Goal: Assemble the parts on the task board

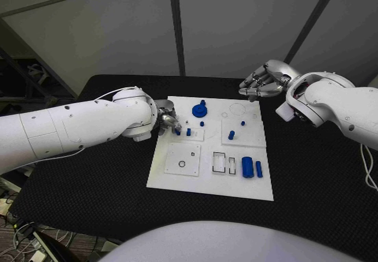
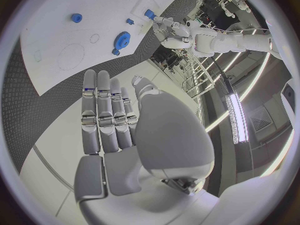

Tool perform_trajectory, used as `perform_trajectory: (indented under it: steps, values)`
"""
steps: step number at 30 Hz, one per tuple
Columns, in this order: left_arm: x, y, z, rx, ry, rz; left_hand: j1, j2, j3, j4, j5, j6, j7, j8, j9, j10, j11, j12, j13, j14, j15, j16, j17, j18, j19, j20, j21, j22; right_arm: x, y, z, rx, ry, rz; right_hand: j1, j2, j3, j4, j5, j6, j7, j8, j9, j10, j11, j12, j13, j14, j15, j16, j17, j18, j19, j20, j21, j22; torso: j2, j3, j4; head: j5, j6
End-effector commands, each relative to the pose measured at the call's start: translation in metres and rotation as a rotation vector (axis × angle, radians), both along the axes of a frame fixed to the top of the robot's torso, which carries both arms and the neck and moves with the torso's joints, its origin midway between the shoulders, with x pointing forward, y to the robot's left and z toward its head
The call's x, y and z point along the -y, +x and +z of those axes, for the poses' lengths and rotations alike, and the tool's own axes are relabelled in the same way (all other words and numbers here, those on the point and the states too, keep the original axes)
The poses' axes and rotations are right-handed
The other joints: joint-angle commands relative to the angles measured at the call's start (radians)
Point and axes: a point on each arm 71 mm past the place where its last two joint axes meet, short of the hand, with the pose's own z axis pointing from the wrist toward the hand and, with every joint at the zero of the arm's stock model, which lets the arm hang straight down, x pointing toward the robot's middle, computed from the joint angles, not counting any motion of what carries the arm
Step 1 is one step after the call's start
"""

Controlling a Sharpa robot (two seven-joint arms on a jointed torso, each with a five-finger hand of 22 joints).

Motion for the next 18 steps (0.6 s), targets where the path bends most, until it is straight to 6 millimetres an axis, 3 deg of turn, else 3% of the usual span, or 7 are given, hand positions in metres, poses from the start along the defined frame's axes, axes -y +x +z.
perform_trajectory:
  steps: [1, 18]
  values:
    - [0.0032, -0.0023, -0.0049, -0.022, 0.015, -0.022, 0.01, 0.0, 0.049, -0.059, 0.0, -0.002, -0.006, 0.006, -0.004, 0.029, -0.021, 0.002, 0.002, 0.002, -0.007, 0.005, 0.002, -0.03, 0.036, -0.006, 0.006, 0.205, -0.001, -0.0002, 0.0014, 0.001, 0.004, 0.007, -0.009, 0.0, -0.001, 0.006, 0.003, -0.007, 0.0, 0.004, 0.001, -0.006, -0.001, 0.0, 0.002, -0.007, -0.002, -0.003, 0.002, 0.011, 0.001, 0.008, -0.005, -0.002, 0.0, 0.0003, -0.0004, -0.001, -0.002]
    - [0.0033, -0.0034, -0.0068, -0.05, 0.033, -0.043, 0.022, 0.001, 0.015, -0.046, 0.003, 0.006, -0.013, 0.008, -0.013, 0.037, -0.026, 0.008, 0.008, 0.003, -0.009, 0.005, 0.002, -0.031, 0.04, -0.006, 0.012, 0.209, -0.0007, 0.0, 0.0012, 0.0, 0.003, 0.006, -0.009, 0.0, -0.001, 0.006, 0.003, -0.007, 0.0, 0.004, 0.001, -0.006, -0.001, 0.0, 0.002, -0.007, -0.002, -0.003, 0.002, 0.011, 0.001, 0.008, -0.005, -0.002, -0.001, -0.0002, 0.0, -0.001, -0.005]
